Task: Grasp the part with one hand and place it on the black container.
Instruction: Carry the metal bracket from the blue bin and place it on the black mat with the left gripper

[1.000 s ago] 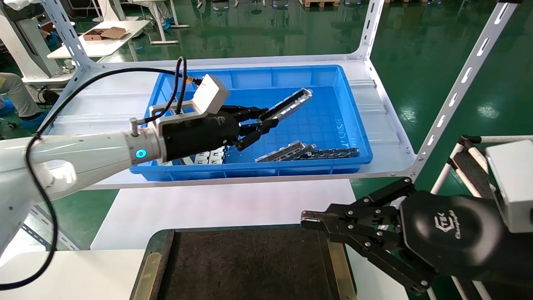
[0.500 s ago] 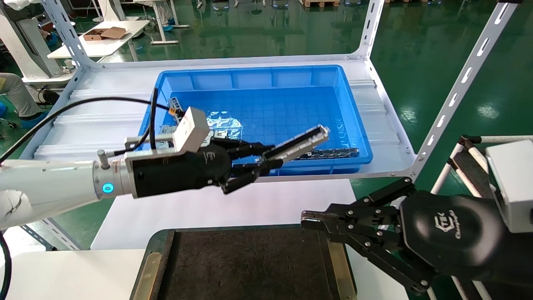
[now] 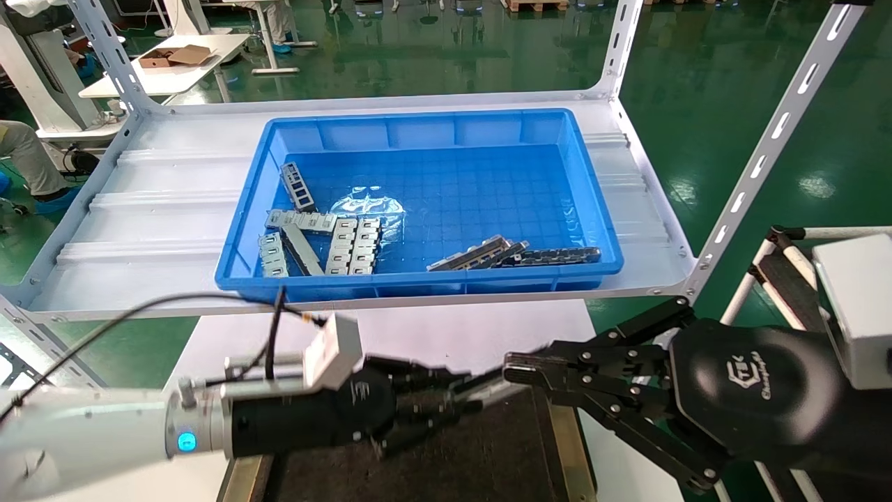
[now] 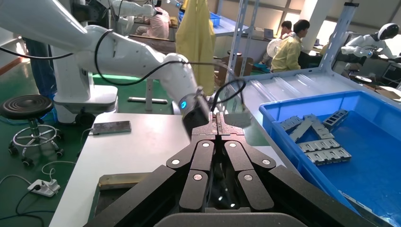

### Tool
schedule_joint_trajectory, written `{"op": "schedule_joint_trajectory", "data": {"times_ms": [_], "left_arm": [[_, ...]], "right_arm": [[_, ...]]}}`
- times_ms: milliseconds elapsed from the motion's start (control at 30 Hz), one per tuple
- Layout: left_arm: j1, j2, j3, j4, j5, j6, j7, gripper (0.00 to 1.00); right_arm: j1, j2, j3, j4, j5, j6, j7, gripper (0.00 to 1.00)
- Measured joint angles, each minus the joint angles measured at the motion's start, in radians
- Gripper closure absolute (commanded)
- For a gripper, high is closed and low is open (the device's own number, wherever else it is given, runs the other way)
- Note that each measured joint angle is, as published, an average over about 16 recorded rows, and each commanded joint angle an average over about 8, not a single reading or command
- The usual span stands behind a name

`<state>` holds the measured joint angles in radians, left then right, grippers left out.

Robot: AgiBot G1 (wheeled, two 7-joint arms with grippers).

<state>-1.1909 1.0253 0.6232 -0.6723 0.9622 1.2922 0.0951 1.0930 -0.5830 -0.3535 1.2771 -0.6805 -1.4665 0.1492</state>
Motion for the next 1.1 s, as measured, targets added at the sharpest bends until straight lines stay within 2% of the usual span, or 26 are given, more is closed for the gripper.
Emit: {"op": "schedule_joint_trajectory", "data": {"times_ms": [233,467,733,1100], "left_arm": [[0.18,-0.022,0.012,-0.191,0.028,-0.233,-0.12,1.0],[0.302,0.009,0.043,-0.335,0.087,-0.513,-0.267,1.0],[0.362,0.093,0.106,-0.398,0.171,-0.784,-0.433,1.0],[0.385,0.21,0.197,-0.362,0.245,-1.051,-0.614,1.0]], "right_arm": [[0.0,0.0,0.0,0.0,0.0,0.0,0.0,1.0],[0.0,0.0,0.0,0.0,0.0,0.0,0.0,1.0],[0.0,0.0,0.0,0.0,0.0,0.0,0.0,1.0],[0.0,0.0,-0.001,0.0,0.0,0.0,0.0,1.0]]}}
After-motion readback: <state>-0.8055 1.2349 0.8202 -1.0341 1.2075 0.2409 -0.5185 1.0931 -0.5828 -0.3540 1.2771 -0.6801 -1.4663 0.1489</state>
